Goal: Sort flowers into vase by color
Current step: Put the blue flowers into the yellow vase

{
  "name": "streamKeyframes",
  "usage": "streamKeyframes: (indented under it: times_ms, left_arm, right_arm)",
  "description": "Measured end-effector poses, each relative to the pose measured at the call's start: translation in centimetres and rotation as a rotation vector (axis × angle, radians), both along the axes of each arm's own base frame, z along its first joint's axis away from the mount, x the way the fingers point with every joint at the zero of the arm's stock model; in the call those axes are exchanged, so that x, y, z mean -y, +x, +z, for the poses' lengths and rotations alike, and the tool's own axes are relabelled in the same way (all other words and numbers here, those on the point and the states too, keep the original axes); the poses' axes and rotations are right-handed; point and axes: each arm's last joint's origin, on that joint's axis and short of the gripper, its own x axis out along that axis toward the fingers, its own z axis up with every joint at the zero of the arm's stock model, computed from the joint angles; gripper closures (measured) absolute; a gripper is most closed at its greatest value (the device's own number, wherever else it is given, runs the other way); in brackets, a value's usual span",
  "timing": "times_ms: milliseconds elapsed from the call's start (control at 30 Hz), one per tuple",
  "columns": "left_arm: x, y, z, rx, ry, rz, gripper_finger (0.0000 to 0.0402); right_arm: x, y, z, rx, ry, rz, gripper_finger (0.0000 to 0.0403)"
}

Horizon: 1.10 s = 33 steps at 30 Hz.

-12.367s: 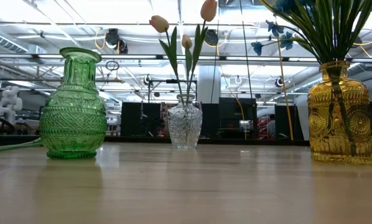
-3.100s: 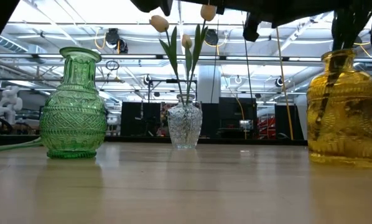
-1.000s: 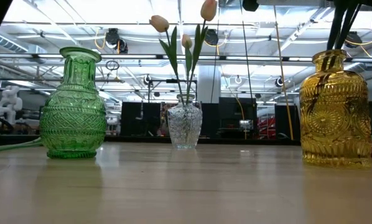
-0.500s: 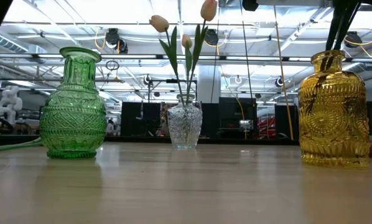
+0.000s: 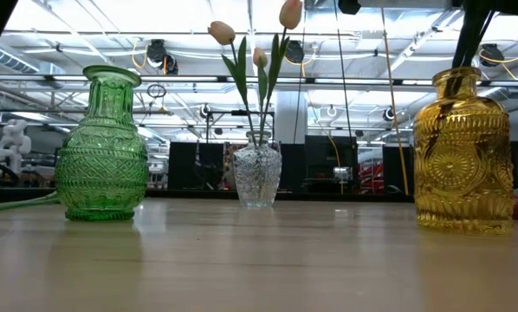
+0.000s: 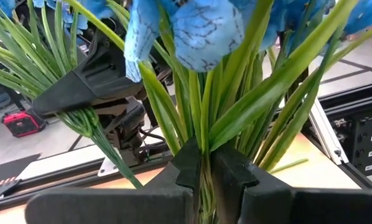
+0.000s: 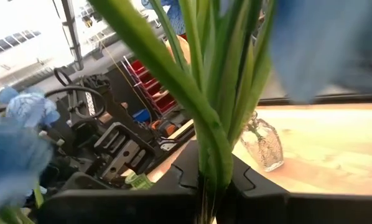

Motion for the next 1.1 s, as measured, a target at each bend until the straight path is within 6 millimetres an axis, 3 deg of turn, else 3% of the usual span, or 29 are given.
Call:
streamKeyframes:
  times_ms: [433, 1100]
  left_arm:
    - [0.0, 0.0, -0.1, -0.005, 0.003, 0.000, 0.0371]
    - [0.1, -0.1, -0.3, -0.026, 0.044, -0.001, 0.0371]
  right_arm:
    - [-0.9, 0.7, 0.8, -0.069, -0.100, -0.005, 0.0394]
    - [-1.6, 1.4, -0.7, -0.145, -0.222, -0.015, 0.0394]
